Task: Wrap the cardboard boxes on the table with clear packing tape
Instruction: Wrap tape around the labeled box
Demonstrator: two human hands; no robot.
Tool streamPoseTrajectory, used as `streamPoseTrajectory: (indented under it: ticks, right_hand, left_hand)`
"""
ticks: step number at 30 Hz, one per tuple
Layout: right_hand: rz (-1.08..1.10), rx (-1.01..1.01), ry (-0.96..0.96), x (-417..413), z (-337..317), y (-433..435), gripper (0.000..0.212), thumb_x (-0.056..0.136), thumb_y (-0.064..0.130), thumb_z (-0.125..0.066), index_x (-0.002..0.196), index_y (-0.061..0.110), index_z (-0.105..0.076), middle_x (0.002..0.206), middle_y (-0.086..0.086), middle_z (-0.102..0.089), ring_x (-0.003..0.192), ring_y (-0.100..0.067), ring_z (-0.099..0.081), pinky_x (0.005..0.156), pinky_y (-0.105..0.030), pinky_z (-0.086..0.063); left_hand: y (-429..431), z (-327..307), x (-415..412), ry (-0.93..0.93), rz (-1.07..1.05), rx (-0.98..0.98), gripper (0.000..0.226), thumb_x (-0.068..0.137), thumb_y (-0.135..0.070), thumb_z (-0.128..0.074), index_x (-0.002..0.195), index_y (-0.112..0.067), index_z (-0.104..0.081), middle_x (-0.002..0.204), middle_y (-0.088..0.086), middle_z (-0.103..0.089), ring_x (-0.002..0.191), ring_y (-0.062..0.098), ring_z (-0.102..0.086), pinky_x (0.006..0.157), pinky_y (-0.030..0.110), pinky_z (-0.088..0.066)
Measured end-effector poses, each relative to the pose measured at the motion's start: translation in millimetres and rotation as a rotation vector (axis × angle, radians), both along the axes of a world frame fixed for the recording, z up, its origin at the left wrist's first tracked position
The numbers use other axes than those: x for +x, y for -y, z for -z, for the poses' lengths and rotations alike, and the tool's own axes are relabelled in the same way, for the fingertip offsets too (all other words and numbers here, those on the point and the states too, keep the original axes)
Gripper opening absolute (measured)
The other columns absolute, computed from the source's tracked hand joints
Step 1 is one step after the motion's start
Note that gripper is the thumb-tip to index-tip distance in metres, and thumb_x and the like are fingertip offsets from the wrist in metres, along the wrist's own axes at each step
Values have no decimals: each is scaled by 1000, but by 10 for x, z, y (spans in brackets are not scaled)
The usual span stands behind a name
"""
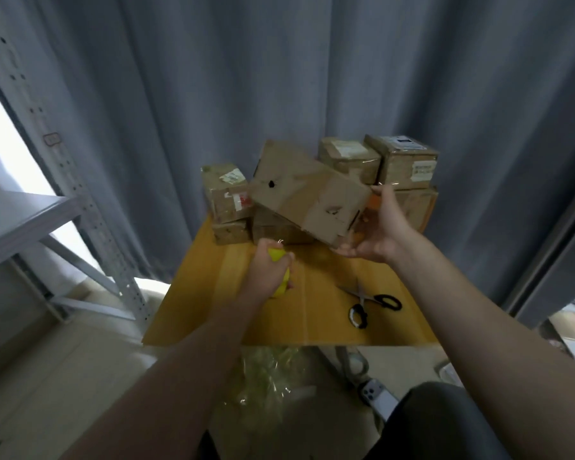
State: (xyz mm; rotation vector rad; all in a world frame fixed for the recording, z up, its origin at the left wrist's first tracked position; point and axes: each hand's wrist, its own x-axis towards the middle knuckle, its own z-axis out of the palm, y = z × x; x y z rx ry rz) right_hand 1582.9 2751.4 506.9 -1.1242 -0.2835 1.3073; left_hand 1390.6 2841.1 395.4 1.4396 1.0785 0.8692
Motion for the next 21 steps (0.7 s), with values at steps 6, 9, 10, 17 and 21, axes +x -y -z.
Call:
streamPoseTrajectory:
  ticks: [6, 9, 10, 17, 21]
  right_hand:
    - [-46, -150, -13, -197, 509, 80, 65, 92, 65, -39, 132, 18, -60, 134, -19, -57, 113, -52, -57, 90, -67, -51]
    - [-91, -283, 27, -335, 653, 76, 76, 92, 77, -32, 130, 17, -58, 130, -22, -56, 110, -50, -60, 81, -63, -57]
    - [-148, -341, 72, -383, 677, 90, 79, 92, 80, -27, 130, 17, -57, 124, -22, -59, 110, -50, -62, 78, -56, -59]
    - [-311, -549, 458, -556, 871, 49, 100, 88, 91, -18, 127, 7, -54, 87, -17, -70, 84, -39, -78, 51, -26, -47]
    - [-294, -542, 856, -480, 888, 99, 95, 89, 88, -29, 107, 1, -62, 93, -23, -73, 73, -39, -76, 58, -37, -60]
  left_hand:
    - [-36, -21, -616, -8, -502, -49, 22, 97, -19, -62, 110, -26, -47, 72, 2, -70, 55, 25, -72, 77, 56, -62]
    - [-99, -222, -975, 19, -646, 8, 22, 94, -20, -60, 106, -27, -44, 75, 0, -70, 54, 24, -73, 83, 54, -60]
    - [-118, -322, -1068, 28, -674, 24, 23, 91, -18, -60, 103, -28, -43, 75, 0, -70, 52, 24, -72, 83, 54, -61]
    - [263, -1081, -1112, 90, -255, -93, 13, 102, -17, -59, 111, -8, -62, 88, 10, -69, 53, 19, -70, 48, 31, -56]
    - [484, -1000, -870, 77, -36, -213, 13, 102, -18, -63, 112, -10, -64, 88, 9, -71, 59, 20, -72, 55, 34, -60]
